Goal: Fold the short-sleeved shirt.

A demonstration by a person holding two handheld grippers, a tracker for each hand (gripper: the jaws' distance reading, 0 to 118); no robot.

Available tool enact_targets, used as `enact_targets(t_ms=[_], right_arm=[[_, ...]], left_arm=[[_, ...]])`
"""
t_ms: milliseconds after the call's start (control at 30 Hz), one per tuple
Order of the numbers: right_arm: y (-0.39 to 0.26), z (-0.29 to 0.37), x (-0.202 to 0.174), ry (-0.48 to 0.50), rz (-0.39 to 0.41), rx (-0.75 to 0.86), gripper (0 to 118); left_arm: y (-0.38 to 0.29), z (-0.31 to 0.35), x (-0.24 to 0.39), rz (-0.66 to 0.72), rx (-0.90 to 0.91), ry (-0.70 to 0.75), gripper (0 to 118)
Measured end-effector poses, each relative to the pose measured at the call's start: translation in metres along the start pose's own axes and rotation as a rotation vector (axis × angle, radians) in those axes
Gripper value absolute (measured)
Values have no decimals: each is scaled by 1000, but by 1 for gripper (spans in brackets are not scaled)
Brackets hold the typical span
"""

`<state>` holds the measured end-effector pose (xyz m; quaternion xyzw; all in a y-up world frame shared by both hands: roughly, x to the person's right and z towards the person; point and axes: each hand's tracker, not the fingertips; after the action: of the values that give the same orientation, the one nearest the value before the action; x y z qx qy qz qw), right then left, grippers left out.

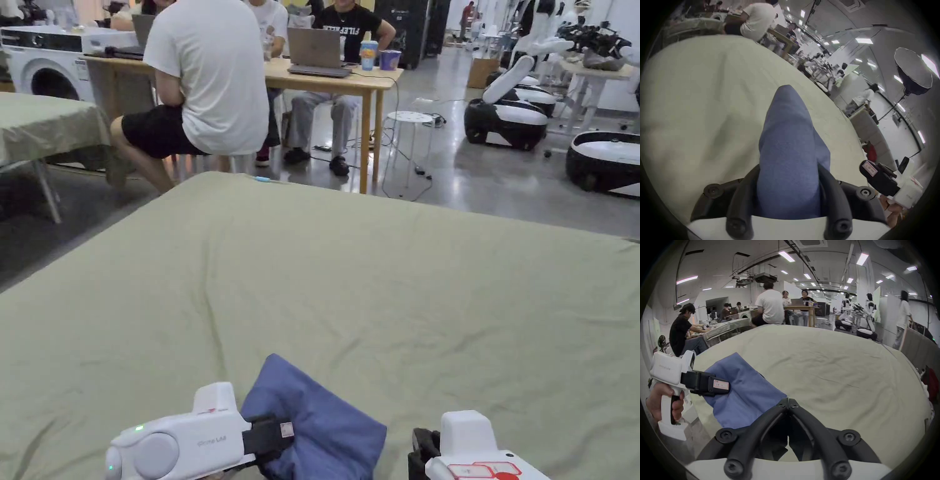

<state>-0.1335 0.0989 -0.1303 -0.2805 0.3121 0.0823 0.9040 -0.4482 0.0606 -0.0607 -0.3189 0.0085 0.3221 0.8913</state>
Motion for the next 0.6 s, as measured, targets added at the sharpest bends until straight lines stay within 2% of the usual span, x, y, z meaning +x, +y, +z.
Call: enact_targets(t_ms=[67,233,333,533,600], right_arm=[[11,-13,-28,27,21,11,0],[34,-43,-89,101,68,19,0],[42,-57,-112,126,90,22,0],[44,-61,-127,148,100,21,0],[42,-63,-124,141,97,14,0]], left_arm=[[22,16,-28,-23,14,60,29],[66,50,-102,32,24,119,29],[82,64,-133,46,16,150,29],[91,71,-169,59,2,148,30],[90,70,-170,50,0,139,42]])
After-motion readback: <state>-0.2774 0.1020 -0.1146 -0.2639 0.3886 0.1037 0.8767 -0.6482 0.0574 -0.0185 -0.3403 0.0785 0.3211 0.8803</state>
